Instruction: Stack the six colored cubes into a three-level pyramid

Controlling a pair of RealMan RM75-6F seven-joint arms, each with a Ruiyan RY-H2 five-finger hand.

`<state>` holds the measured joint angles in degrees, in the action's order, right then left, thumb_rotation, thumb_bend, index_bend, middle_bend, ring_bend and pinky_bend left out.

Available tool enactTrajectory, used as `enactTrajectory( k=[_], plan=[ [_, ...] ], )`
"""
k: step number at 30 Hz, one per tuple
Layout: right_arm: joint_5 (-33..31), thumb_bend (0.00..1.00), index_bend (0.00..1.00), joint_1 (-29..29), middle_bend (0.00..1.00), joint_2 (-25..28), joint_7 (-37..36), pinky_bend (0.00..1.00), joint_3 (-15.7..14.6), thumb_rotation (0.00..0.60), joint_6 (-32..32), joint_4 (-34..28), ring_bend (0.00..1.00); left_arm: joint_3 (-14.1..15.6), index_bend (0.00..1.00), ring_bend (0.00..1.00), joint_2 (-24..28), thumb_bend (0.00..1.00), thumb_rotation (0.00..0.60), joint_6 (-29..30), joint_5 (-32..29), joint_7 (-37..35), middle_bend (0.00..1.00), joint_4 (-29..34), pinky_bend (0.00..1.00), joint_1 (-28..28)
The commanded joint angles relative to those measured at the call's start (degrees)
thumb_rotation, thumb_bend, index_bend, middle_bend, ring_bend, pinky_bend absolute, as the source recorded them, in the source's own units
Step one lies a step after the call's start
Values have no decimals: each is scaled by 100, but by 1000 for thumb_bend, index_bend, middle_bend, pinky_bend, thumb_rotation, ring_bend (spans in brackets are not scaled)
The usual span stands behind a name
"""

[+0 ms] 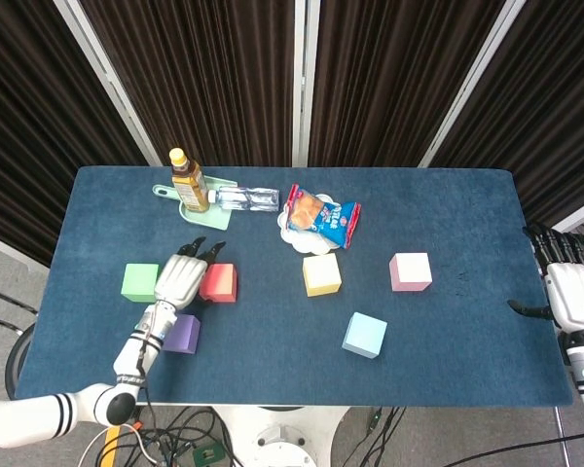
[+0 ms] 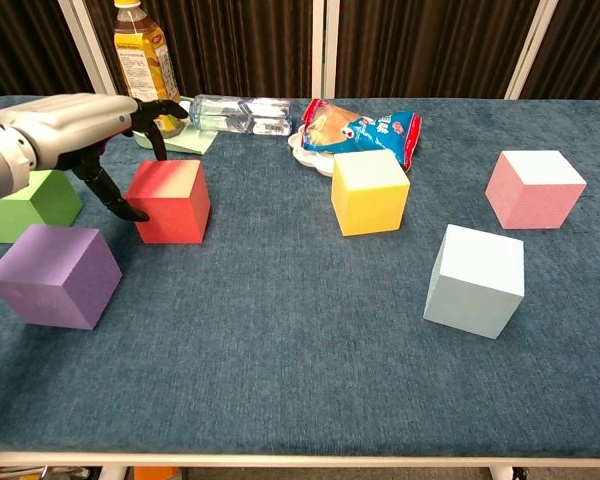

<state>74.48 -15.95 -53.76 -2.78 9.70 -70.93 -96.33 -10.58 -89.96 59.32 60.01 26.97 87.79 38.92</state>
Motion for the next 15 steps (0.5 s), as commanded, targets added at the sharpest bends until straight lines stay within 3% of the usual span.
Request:
enactTrajectory(
  k=[1, 10, 15],
  plan=[
    [-8, 5, 0, 3, 0, -14, -31, 0, -1, 600, 9, 25, 0, 29, 84, 52, -102, 0, 600, -40, 71, -83, 330, -138, 181, 43],
    [-57, 13, 0, 40, 0, -1, -182, 0, 5, 600, 19, 131, 0, -59, 104, 90, -290, 128, 600, 14, 180, -302, 410, -262, 183, 130],
    [-31, 15, 0, 44, 0, -8, -264, 0, -3, 600, 37, 195, 0, -252, 111, 103, -276, 159, 600, -48, -187, -272, 433, 26, 183, 201]
  ],
)
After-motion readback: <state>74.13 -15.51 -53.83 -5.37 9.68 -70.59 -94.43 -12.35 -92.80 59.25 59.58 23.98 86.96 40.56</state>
